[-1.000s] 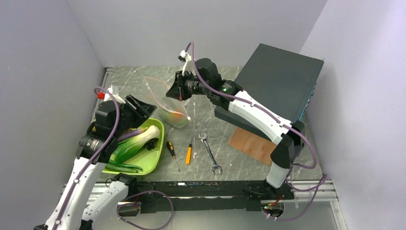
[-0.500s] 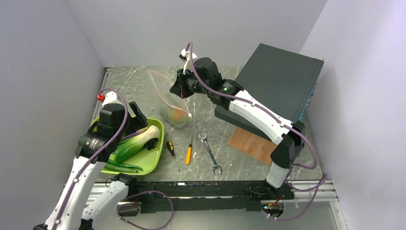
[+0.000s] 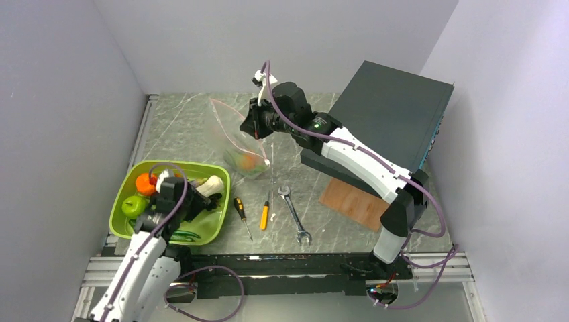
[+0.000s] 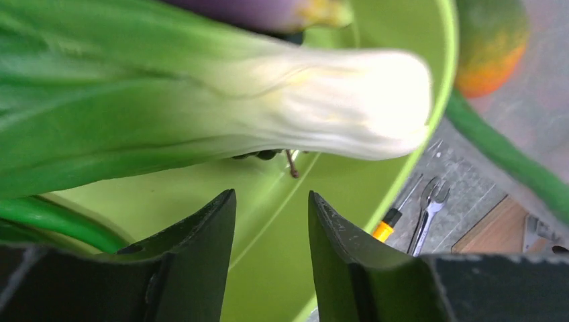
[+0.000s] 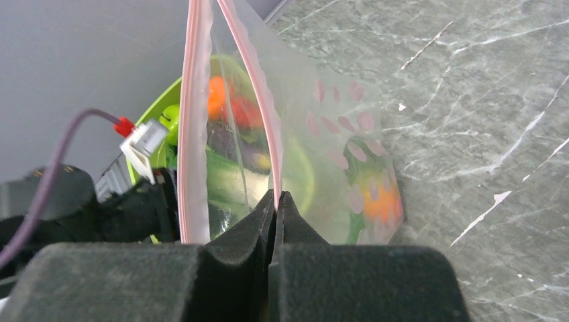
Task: Place the food in the zip-top bag and seal the zipper
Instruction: Pick up the fake fruit from the bin.
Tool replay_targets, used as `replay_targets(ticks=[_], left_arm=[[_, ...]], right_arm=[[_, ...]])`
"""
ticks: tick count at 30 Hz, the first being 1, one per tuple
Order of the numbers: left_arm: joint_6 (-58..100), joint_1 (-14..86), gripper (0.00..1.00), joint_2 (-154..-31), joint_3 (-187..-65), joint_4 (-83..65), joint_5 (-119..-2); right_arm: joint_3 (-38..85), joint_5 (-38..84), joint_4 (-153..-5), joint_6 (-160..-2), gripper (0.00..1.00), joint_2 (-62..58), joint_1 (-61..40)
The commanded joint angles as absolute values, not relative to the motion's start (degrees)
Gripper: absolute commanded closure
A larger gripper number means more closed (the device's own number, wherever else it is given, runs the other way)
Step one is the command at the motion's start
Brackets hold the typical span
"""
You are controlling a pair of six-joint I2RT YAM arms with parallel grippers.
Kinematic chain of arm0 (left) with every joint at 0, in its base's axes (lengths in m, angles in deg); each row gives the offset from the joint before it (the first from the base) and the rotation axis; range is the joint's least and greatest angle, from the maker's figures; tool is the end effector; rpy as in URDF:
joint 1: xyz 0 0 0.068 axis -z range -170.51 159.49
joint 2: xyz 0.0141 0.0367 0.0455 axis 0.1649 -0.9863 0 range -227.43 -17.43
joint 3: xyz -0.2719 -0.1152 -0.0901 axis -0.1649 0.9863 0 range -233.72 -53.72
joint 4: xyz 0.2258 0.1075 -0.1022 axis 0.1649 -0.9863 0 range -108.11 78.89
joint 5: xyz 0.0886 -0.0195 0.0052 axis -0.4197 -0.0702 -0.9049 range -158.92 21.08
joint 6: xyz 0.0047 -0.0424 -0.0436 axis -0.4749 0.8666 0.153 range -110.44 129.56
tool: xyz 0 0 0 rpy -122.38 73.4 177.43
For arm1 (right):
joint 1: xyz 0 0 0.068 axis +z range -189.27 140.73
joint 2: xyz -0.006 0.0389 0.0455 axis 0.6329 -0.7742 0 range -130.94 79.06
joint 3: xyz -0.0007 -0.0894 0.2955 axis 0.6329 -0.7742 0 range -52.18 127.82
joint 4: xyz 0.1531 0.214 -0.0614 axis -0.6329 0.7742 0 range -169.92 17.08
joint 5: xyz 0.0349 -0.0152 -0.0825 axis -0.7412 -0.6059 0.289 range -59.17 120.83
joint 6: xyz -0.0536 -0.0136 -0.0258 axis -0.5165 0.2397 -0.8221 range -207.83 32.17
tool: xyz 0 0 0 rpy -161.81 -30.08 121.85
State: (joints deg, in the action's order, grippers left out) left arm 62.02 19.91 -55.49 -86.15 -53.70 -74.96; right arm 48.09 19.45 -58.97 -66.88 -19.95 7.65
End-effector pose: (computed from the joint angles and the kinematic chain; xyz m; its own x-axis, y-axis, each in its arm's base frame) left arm 0.1204 -0.0172 0.2448 -0.5348 -0.7034 -0.4681 -0.5140 0.7106 -0.4805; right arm 0.2883 0.3215 0.4364 -0.5162 -0.0389 -0.8556 -0.7049 0.5866 0.3987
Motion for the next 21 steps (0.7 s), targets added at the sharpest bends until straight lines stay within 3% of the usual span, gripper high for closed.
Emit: replay_targets(ticks=[1, 16, 21], left_arm=[[73.32, 19.82, 0.51, -46.70, -75.78, -40.08, -70.14], [71.13, 19.78, 0.39, -48.33, -67.24, -26.88, -75.13], [71.26, 19.76, 0.43, -49.99, -67.97, -28.92, -76.19]], right_arm=[[47.80, 19.28, -60.90, -67.34, 1.00, -17.15, 7.63], [47.58, 17.83, -61.57, -65.98, 1.00, -17.73, 7.63], [47.72, 17.11, -61.81, -65.56, 1.00, -18.12, 7.62]])
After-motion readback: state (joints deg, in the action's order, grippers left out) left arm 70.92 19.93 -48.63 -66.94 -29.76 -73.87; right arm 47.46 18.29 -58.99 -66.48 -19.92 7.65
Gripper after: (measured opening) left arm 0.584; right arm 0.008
